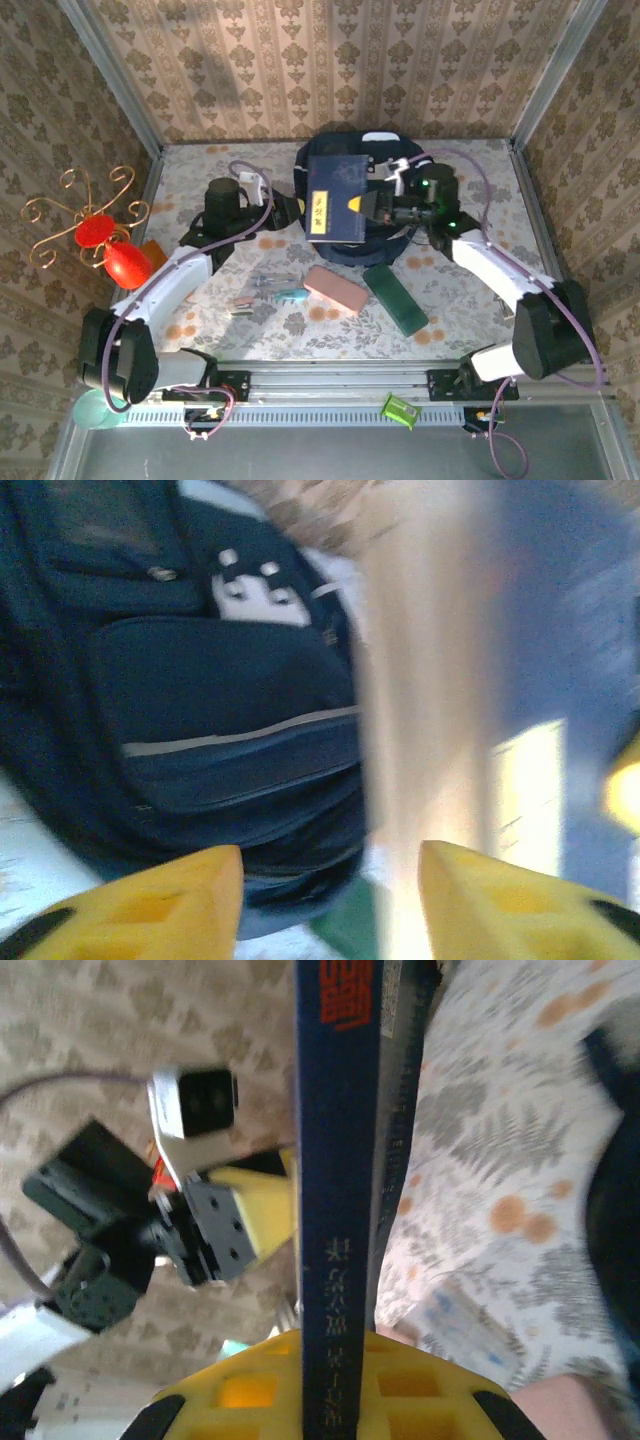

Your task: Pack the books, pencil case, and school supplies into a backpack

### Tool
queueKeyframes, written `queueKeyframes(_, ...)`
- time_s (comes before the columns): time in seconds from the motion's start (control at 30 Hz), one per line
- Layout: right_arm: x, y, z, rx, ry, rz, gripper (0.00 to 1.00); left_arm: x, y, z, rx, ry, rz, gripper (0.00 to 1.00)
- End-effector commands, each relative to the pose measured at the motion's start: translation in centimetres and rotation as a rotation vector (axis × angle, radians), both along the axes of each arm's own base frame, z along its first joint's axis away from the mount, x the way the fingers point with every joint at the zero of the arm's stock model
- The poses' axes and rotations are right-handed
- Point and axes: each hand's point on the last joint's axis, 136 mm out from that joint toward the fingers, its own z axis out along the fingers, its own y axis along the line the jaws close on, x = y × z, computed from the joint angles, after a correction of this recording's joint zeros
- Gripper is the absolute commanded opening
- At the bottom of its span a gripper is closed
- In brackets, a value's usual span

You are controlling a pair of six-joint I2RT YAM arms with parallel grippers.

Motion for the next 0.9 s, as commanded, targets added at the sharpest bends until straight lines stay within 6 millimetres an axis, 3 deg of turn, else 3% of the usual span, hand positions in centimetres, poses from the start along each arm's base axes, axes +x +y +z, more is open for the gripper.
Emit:
queueKeyframes(0.0,0.4,-6.1,2.0,-0.039,-0.026,-0.221,0.00,1.3,0.8,-2.0,0.231,-0.057,0.051,0.62)
queueKeyframes(0.13,-0.3,-13.7,1.5,-0.192,-0.031,-0.500,0.00,1.0,-2.6,-4.5,0.524,-0.222,-0.067,0.69)
queueKeyframes(0.23,-1.2,-17.4,1.2,-0.310,-0.050,-0.624,0.00,0.3,-6.3,-5.6,0.696,-0.376,-0.210,0.75)
queueKeyframes(0.33,-1.7,-19.9,0.1,-0.376,-0.022,-0.695,0.00,-0.9,-10.2,-6.8,0.817,-0.489,-0.367,0.77)
queueKeyframes(0.5,-2.0,-20.6,-1.0,-0.358,0.005,-0.709,0.00,-2.1,-14.7,-9.8,0.899,-0.527,-0.565,0.77)
queueKeyframes(0.67,-3.0,-20.3,-1.6,-0.352,0.012,-0.697,0.00,-1.3,-16.7,-12.2,0.922,-0.483,-0.635,0.72)
queueKeyframes(0.77,-3.8,-20.1,-1.9,-0.359,0.013,-0.692,0.00,-0.5,-17.5,-12.6,0.929,-0.479,-0.637,0.61)
queueKeyframes(0.87,-4.4,-19.6,-2.3,-0.342,0.023,-0.668,0.00,0.2,-18.1,-12.5,0.927,-0.479,-0.633,0.44)
